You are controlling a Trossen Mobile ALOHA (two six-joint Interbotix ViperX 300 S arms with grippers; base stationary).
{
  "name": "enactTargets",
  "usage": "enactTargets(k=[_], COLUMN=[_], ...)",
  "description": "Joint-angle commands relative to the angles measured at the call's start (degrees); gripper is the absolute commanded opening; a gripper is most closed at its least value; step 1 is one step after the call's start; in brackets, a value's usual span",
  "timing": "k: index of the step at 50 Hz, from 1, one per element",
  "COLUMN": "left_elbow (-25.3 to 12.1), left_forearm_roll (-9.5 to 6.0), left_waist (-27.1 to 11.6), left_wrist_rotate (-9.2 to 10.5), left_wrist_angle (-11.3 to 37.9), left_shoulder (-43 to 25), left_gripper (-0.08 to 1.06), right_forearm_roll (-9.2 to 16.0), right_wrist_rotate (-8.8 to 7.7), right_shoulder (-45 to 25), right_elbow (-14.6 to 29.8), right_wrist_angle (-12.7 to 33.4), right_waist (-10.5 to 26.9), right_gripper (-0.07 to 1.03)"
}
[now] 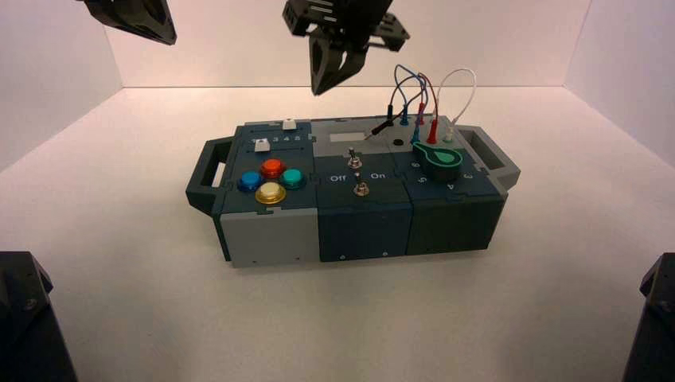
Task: Move the top slider to position 2.
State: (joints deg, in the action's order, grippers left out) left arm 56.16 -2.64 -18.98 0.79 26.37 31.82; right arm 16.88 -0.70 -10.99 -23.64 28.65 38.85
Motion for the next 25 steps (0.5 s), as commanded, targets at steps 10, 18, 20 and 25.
enactTargets(k=[10, 18, 20, 25], left_elbow=[-1.7, -1.7, -1.6, -1.6], left_forearm_roll=[0.09, 0.18, 0.18, 0.18], left_waist=[-0.1, -0.1, -0.1, -0.1], left_wrist_rotate=[-0.09, -0.09, -0.09, -0.09], left_wrist_angle=[-0.2, -0.2, -0.2, -0.2], left_shoulder=[0.4, 0.3, 0.4, 0.4], left_gripper=[-0.03, -0.03, -0.03, -0.03], right_forearm_roll=[0.5, 0.5, 0.5, 0.5], right_wrist_rotate=[0.35, 0.35, 0.35, 0.35], right_shoulder=[-3.2, -5.1, -5.5, -6.3], right_elbow=[3.6, 4.9, 5.3, 6.0], right_wrist_angle=[-1.1, -1.4, -1.5, -1.9], right_waist=[-0.1, -0.1, -0.2, -0.2], right_gripper=[-0.02, -0.02, -0.02, -0.02])
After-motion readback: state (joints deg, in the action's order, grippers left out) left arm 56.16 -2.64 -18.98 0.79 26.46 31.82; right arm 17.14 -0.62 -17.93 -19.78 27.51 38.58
